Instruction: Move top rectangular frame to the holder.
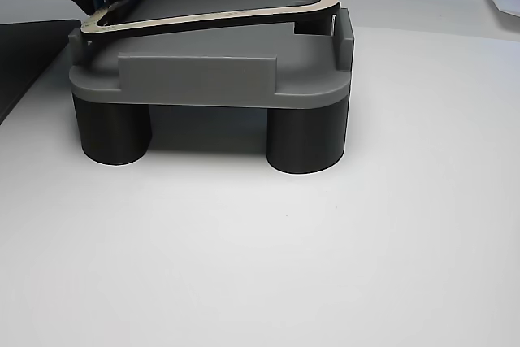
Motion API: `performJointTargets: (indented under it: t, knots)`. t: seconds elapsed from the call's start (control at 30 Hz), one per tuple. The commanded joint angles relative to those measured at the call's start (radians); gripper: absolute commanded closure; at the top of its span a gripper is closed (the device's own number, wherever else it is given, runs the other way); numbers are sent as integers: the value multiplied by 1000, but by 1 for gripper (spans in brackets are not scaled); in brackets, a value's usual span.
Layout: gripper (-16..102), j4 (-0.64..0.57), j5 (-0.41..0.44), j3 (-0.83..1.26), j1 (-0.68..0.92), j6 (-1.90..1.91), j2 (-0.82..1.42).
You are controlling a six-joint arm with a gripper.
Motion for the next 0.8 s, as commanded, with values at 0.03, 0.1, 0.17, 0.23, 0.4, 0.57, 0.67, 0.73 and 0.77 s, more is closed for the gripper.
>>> performJointTargets:
  t: [0.03,0.1,0.17,0.23,0.4,0.57,0.67,0.73,0.77]
  knots:
    - [97,11,9,-32,-17,-12,20]
    - [87,11,9,-35,-17,-20,20]
    - [67,11,6,-34,-17,-26,21]
    - [38,11,3,-31,-15,-28,25]
    - [-14,9,9,-35,-14,-32,21]
    - [-14,9,71,-87,-11,-67,23]
    - [-14,8,178,-138,-5,-232,58]
    - [-14,-9,252,-140,3,-382,95]
    - [-14,-11,279,-138,3,-474,114]
